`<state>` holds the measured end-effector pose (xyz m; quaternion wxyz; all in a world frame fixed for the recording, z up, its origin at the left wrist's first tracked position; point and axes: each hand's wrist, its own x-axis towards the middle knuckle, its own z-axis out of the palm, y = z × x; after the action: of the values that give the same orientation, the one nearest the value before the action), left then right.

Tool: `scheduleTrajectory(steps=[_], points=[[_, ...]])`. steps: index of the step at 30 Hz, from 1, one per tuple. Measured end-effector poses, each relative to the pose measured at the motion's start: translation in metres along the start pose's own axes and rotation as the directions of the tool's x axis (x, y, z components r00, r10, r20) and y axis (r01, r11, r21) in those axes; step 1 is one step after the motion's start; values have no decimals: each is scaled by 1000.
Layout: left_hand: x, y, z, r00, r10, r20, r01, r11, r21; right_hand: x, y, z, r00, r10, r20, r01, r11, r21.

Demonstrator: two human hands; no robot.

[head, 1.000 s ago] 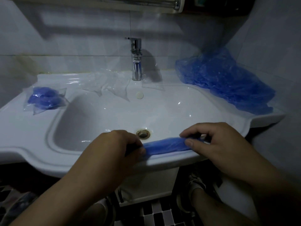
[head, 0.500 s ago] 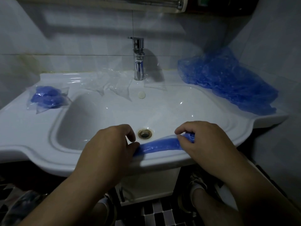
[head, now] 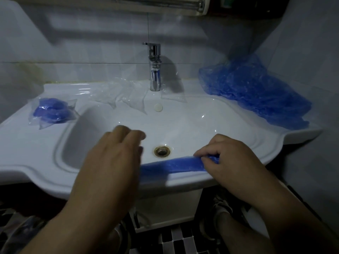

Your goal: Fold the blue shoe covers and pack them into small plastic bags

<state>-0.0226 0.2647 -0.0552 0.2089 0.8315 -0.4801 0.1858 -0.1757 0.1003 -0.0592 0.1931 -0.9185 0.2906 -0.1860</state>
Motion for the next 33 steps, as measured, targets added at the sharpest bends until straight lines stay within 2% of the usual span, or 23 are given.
scheduleTrajectory(steps=[1, 3, 6, 8, 10, 12, 14, 16, 17, 18, 20, 22, 24, 28, 33], points=[[-3, 11, 1, 999, 43, -8, -43, 999, -33, 0, 0, 0, 1000, 1, 2, -1, 1000, -3], [-12, 33, 8, 978, 122, 167, -113, 992, -61, 0, -2, -1, 1000, -3, 13, 3, 1000, -21], [-19, 44, 17, 864, 86, 496, -108, 994, 16, -2, -3, -4, 1000, -17, -1, 17, 998, -57], [-19, 43, 17, 825, 47, 564, -121, 988, 94, -6, -9, -6, 999, -37, 1, 37, 985, -170], [-19, 45, 16, 824, 43, 565, -118, 988, 97, -10, -16, -4, 988, -152, -24, 139, 947, -290], [-18, 43, 19, 857, 87, 507, -139, 988, 66, -20, -28, 1, 960, -279, 2, 269, 923, -274], [-17, 41, 20, 873, 115, 473, -175, 981, 85, -28, -42, 6, 939, -290, 187, 319, 936, -151], [-21, 38, 22, 869, 142, 475, -212, 972, 98, -33, -47, 7, 918, -201, 342, 245, 966, -88], [-22, 37, 21, 849, 107, 517, -189, 976, 108, -34, -47, 5, 915, -157, 373, 219, 967, -130], [-21, 38, 21, 857, 115, 502, -195, 975, 110, -34, -44, 4, 911, -121, 395, 204, 963, -176], [-20, 41, 18, 878, 91, 469, -162, 980, 115, -35, -41, 2, 916, -99, 389, 197, 955, -223], [-22, 40, 19, 858, 79, 507, -168, 977, 133, -37, -41, 0, 911, -61, 408, 190, 940, -285], [-22, 39, 18, 801, 22, 598, -166, 968, 187, -39, -42, -6, 891, 36, 453, 141, 926, -351], [-21, 34, 18, 786, -15, 619, -145, 967, 208, -37, -42, -16, 861, 173, 479, 61, 898, -435], [-20, 28, 20, 773, -9, 634, -147, 970, 193, -37, -42, -18, 846, 209, 491, 50, 885, -462]])
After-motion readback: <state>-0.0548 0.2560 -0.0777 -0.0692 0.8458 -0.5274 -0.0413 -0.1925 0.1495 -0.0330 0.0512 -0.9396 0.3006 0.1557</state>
